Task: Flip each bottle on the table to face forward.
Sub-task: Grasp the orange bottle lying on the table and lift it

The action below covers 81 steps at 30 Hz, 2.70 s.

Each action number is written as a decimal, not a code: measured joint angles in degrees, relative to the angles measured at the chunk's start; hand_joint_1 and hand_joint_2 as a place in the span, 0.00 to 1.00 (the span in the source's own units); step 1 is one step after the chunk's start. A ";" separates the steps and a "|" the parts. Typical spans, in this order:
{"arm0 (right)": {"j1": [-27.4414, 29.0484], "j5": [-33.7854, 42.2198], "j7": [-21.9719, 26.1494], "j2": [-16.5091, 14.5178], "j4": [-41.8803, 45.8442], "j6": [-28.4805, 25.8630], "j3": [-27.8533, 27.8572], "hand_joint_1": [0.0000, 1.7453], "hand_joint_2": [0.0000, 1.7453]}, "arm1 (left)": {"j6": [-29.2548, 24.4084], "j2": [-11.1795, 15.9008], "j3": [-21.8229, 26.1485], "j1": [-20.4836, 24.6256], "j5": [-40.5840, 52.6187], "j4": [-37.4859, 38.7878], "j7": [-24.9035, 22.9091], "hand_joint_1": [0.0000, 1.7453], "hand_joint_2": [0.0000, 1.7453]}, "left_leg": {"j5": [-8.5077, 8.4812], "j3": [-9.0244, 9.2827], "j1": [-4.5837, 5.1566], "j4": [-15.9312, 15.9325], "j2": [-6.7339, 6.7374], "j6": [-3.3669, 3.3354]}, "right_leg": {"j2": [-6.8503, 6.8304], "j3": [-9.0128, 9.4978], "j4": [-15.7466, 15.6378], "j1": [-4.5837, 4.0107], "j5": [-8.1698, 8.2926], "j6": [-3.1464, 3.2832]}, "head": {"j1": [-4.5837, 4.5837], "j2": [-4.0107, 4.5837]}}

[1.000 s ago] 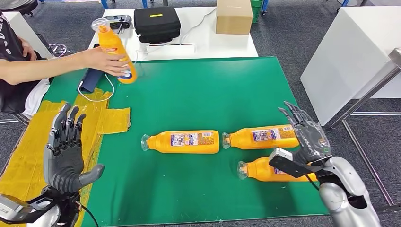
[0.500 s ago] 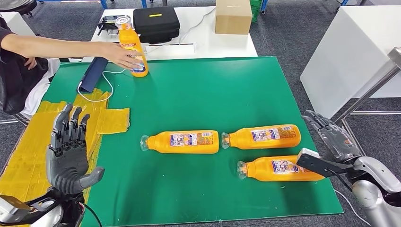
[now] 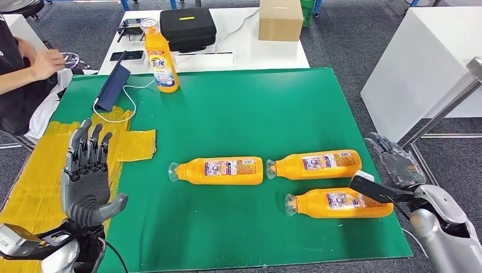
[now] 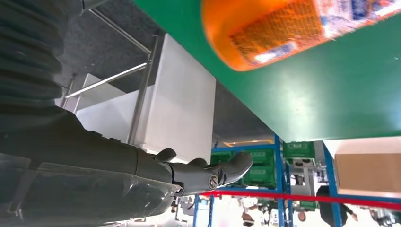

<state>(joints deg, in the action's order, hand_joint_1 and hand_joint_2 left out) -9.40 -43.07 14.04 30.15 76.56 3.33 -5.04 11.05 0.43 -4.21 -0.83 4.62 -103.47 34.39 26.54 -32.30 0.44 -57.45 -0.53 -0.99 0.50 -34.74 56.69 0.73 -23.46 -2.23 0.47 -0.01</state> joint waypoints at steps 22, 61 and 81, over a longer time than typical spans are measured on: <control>-8.77 -3.14 0.37 -7.11 -11.27 -1.08 -6.65 0.00 1.00 | 1.08 -0.64 -0.54 1.75 -1.08 2.56 -0.89 0.00 1.00 | -0.02 -0.03 0.01 0.00 -0.06 -0.01 | -0.01 0.00 0.01 0.01 0.00 0.00 | 0.00 0.00; -24.73 -6.96 -3.20 -13.14 -41.50 -10.60 -21.34 1.00 1.00 | 1.14 -1.15 -3.25 4.78 -3.22 6.66 -1.91 0.00 1.00 | -0.04 0.18 -0.02 -0.01 0.02 -0.02 | 0.01 0.16 0.02 -0.03 0.02 -0.01 | 0.00 0.01; -11.09 -9.14 -6.64 -21.75 -18.15 -20.24 -8.04 1.00 1.00 | 0.42 -1.87 -5.09 2.84 -0.12 6.60 -6.52 0.00 1.00 | -0.03 0.09 -0.03 0.00 -0.04 -0.01 | 0.00 0.12 0.03 -0.03 0.01 -0.01 | 0.01 0.01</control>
<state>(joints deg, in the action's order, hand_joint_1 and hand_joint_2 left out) -20.49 -52.21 7.40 8.40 58.41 -16.91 -13.08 11.47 -1.44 -9.29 2.00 4.50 -96.87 27.87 26.51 -32.22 0.42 -57.45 -0.58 -1.00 0.50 -34.62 56.72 0.70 -23.46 -2.23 0.48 0.00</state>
